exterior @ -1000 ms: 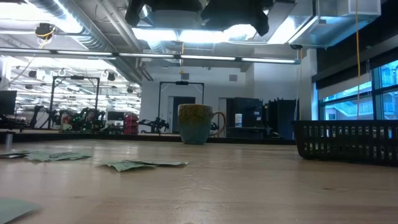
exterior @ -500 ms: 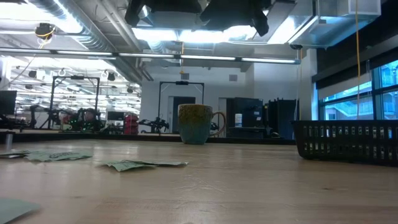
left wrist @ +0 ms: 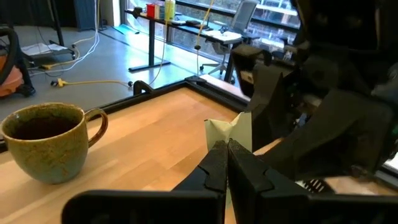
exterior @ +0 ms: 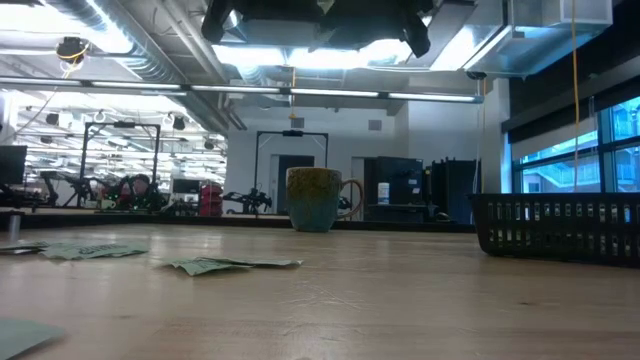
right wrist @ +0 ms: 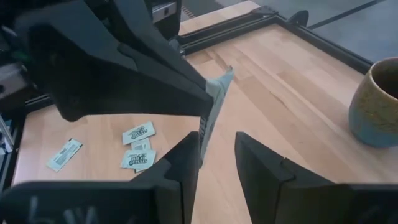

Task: Pick and place Stevia / Truvia into bins
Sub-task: Put the stevia packet into the black bin

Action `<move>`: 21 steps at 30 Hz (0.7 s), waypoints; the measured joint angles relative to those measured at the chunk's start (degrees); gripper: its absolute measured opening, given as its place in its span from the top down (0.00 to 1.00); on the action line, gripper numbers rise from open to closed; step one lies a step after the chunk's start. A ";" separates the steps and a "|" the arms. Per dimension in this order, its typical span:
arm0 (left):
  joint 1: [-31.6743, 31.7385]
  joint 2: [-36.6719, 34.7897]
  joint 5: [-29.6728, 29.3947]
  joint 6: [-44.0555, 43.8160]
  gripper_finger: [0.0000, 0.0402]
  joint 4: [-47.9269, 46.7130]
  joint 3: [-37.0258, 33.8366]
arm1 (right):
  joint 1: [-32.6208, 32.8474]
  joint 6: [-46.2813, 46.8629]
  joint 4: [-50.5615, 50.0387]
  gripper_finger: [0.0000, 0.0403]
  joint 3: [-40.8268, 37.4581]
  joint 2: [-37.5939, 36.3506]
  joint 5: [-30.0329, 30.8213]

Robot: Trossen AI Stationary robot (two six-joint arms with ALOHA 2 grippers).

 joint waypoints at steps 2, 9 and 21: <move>0.00 0.00 0.00 0.00 0.99 -1.58 0.00 | 0.02 0.04 0.00 0.73 0.00 0.00 0.00; 0.00 0.00 0.07 -0.49 0.99 -2.79 0.00 | -0.03 0.15 0.00 0.73 0.00 0.00 0.00; 0.00 0.00 0.02 -0.55 0.99 -2.85 0.00 | 0.01 -0.07 0.00 0.90 0.00 0.00 -1.60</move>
